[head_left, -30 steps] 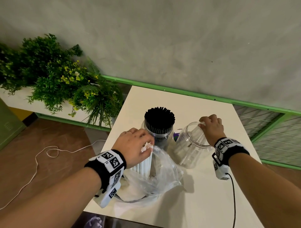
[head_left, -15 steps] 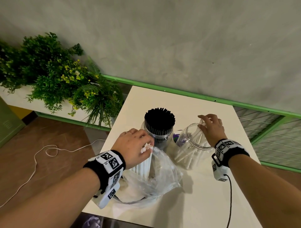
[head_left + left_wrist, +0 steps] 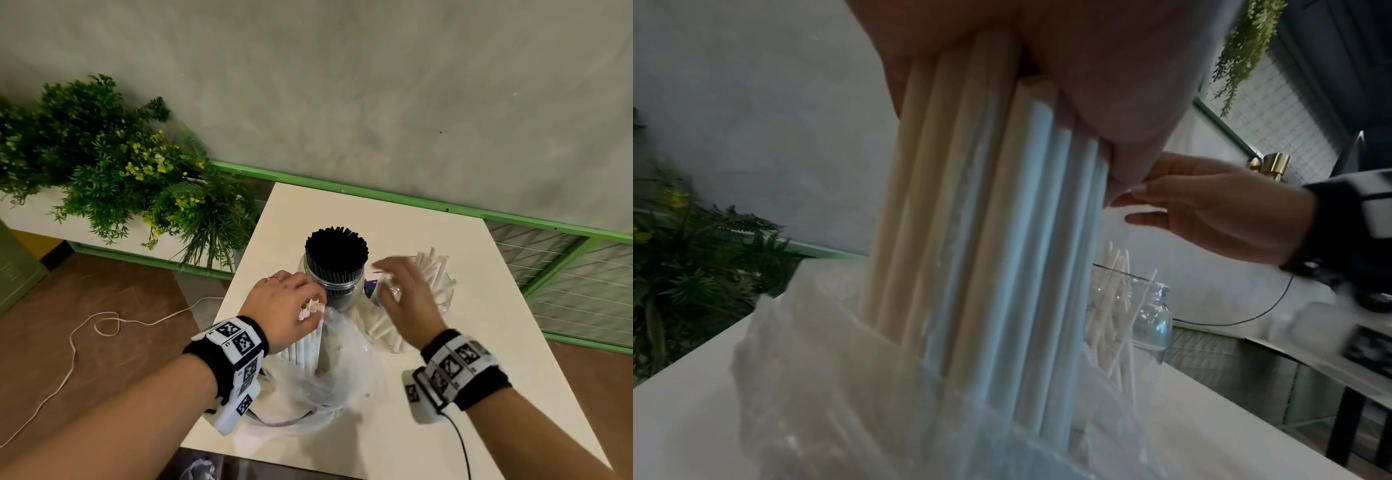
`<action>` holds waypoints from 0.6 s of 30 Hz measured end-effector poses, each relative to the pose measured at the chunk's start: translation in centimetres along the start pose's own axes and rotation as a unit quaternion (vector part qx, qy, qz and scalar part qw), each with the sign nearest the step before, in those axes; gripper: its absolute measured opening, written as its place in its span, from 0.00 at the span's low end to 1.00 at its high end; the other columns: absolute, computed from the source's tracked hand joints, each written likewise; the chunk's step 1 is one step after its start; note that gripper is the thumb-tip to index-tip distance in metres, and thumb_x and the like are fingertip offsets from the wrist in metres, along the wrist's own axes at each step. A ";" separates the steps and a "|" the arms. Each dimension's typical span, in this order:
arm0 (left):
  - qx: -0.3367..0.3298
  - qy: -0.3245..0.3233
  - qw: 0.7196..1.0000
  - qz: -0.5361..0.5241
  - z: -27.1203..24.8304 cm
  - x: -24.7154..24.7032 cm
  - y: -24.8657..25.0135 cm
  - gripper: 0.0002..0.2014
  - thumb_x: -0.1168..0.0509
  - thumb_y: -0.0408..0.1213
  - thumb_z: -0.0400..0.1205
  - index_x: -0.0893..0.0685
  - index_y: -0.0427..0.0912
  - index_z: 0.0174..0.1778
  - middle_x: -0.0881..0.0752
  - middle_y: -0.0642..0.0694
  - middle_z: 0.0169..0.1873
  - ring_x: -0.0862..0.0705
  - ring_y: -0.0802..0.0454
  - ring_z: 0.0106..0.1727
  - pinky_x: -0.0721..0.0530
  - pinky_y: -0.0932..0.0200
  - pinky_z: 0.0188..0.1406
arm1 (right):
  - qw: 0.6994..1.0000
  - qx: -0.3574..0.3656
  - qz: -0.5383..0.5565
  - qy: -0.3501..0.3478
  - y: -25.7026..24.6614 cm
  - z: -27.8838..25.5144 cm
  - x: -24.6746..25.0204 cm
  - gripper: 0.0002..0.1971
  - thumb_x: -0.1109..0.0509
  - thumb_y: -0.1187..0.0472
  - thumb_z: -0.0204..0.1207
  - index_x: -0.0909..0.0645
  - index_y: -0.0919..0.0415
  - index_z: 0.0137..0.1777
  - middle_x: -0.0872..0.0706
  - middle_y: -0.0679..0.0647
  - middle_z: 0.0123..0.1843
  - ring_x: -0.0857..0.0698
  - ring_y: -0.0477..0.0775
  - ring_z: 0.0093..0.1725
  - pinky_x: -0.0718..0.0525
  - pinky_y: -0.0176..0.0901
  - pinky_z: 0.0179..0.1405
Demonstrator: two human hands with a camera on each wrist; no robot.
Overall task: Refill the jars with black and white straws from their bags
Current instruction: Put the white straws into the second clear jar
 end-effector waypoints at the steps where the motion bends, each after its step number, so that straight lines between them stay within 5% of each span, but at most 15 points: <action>1: -0.001 -0.005 1.000 -0.008 -0.1 0.1 -0.2 0.20 0.50 0.61 0.74 0.22 0.62 0.55 0.20 0.62 0.55 0.23 0.53 0.54 0.23 0.53 0.52 | 0.998 0.000 0.045 -0.033 -1.4 -0.9 -1.3 0.17 0.37 0.66 0.74 0.22 0.59 0.64 0.21 0.53 0.59 0.21 0.48 0.58 0.20 0.40 0.58; 4: -0.006 -0.014 0.999 -0.037 -0.9 0.6 -1.4 0.19 0.43 0.60 0.75 0.25 0.64 0.61 0.20 0.65 0.60 0.24 0.56 0.60 0.24 0.54 0.57 | 0.978 -0.064 0.156 -0.119 -3.9 -3.0 -4.9 0.28 0.32 0.65 0.71 0.31 0.55 0.72 0.24 0.50 0.65 0.25 0.36 0.64 0.26 0.26 0.60; 8: 0.007 -0.017 0.999 -0.045 -1.9 1.1 -2.1 0.23 0.37 0.56 0.75 0.28 0.64 0.68 0.21 0.64 0.63 0.26 0.57 0.64 0.28 0.62 0.55 | 0.937 -0.155 0.235 -0.205 -4.1 -4.2 -8.6 0.43 0.28 0.60 0.68 0.45 0.50 0.81 0.28 0.45 0.73 0.30 0.40 0.73 0.29 0.34 0.70; 14: 0.016 -0.001 0.998 -0.067 -2.3 1.6 -1.1 0.26 0.34 0.53 0.77 0.30 0.60 0.71 0.22 0.59 0.66 0.26 0.56 0.66 0.31 0.64 0.57 | 0.944 -0.171 0.229 -0.165 -4.2 -4.1 -10.5 0.31 0.31 0.59 0.68 0.29 0.53 0.74 0.17 0.47 0.65 0.20 0.44 0.65 0.21 0.47 0.68; 18: 0.030 -0.004 0.997 -0.066 -2.2 1.7 -0.8 0.24 0.35 0.51 0.78 0.29 0.59 0.71 0.21 0.58 0.66 0.24 0.55 0.67 0.28 0.62 0.59 | 0.947 -0.165 0.252 -0.113 -4.7 -3.6 -10.6 0.21 0.29 0.57 0.69 0.23 0.47 0.63 0.14 0.47 0.57 0.16 0.40 0.56 0.19 0.34 0.55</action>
Point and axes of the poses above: each hand's wrist, its own z-axis towards the middle knuckle, its own x-axis out of the back of the hand, y = z × x, the point moved 3 cm from there along z, towards the middle knuckle
